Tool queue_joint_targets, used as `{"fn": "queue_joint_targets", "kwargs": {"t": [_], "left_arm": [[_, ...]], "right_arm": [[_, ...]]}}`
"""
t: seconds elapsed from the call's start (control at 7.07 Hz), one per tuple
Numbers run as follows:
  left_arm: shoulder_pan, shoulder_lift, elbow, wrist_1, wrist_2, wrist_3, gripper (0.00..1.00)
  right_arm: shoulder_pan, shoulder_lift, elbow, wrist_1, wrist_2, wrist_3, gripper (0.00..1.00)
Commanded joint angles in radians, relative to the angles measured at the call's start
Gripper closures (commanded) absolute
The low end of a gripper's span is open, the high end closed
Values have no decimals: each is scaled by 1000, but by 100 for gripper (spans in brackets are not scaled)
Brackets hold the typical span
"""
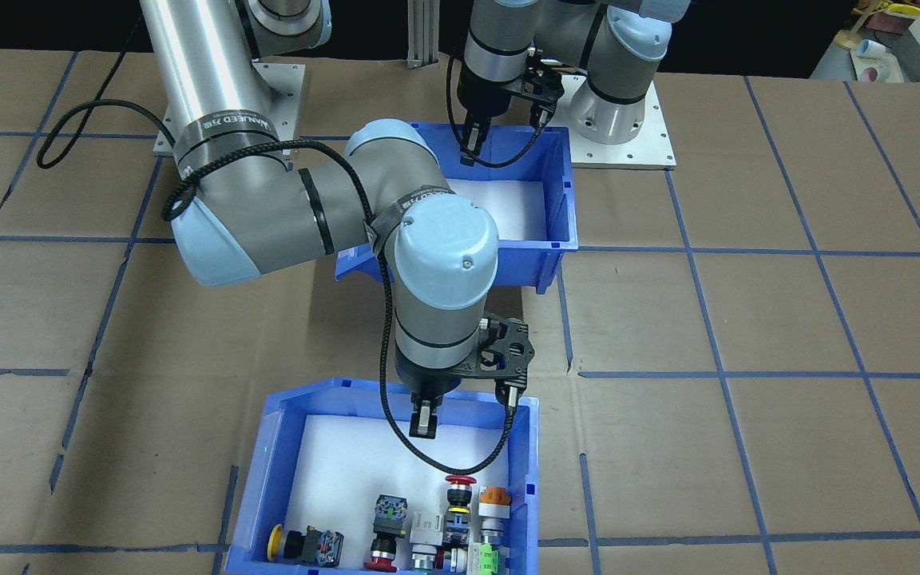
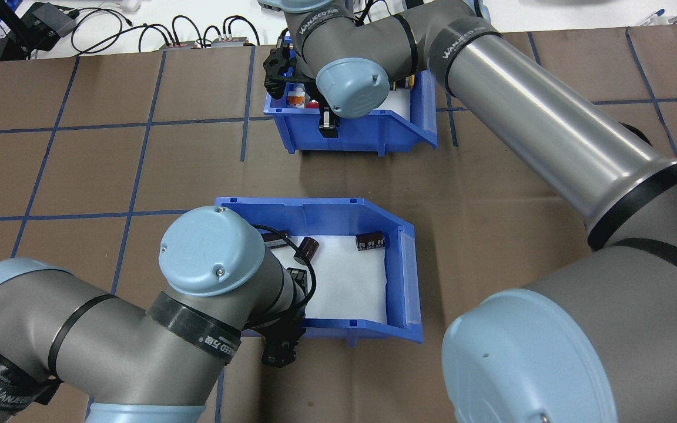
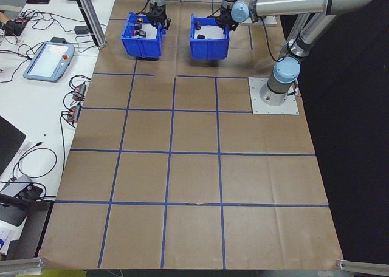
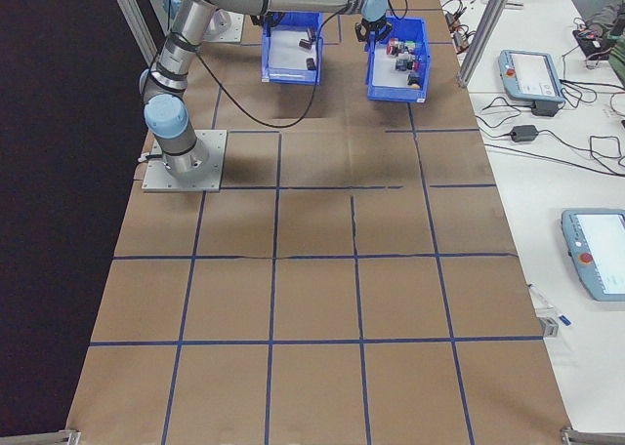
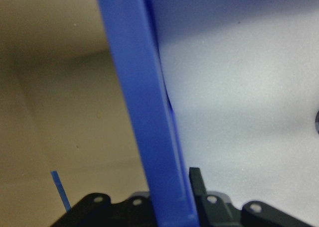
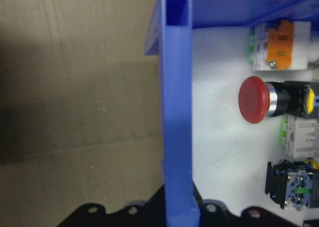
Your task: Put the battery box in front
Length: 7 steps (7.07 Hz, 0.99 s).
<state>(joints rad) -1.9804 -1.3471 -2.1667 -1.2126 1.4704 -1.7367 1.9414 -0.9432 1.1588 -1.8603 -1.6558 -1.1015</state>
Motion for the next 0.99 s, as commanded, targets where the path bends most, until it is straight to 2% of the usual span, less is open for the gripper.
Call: {"fn": "queue_joint_targets", "kwargs": {"t": [0.0, 0.28, 0.42, 0.71, 0.85], "left_arm": [[117, 11, 1, -28, 24, 147, 100], [298, 37, 4, -71, 34, 369, 100], [377, 25, 11, -67, 33, 393, 100], [411, -85, 75, -16, 22, 407, 100], [408, -186, 172, 11, 18, 387, 100]], "right_arm": [[-111, -64, 2, 74, -15, -204, 97], [-243, -148, 82, 81, -13, -401, 97], [-312, -199, 135, 81, -7, -482, 97], [-428, -303, 258, 64, -3, -627, 97], [-485, -352, 322, 59, 7, -679, 97]]}}
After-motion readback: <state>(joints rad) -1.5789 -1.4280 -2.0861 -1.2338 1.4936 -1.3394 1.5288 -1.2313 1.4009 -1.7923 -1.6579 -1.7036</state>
